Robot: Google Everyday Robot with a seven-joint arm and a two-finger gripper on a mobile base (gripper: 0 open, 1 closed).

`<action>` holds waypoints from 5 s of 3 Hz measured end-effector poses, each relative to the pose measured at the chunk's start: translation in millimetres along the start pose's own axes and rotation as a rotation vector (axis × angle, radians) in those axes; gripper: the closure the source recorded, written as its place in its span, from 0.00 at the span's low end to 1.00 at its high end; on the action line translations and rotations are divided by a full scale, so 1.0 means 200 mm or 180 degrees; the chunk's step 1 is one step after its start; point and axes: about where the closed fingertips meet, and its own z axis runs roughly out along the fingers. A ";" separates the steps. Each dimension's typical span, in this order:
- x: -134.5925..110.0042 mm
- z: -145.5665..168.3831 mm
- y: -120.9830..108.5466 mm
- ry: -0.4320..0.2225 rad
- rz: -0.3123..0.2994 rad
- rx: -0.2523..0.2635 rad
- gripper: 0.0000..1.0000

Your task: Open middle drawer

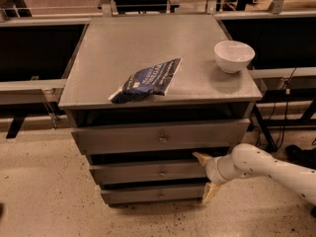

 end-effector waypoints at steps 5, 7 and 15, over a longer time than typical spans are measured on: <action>0.13 0.17 -0.08 0.0261 0.0102 -0.0149 0.41; 0.13 0.15 -0.08 0.0293 0.0115 -0.0153 0.57; 0.11 0.05 0.08 0.0670 0.0409 -0.0537 0.43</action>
Offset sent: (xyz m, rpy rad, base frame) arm 0.0298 -0.0019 -0.0368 -0.0577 0.0378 -0.0267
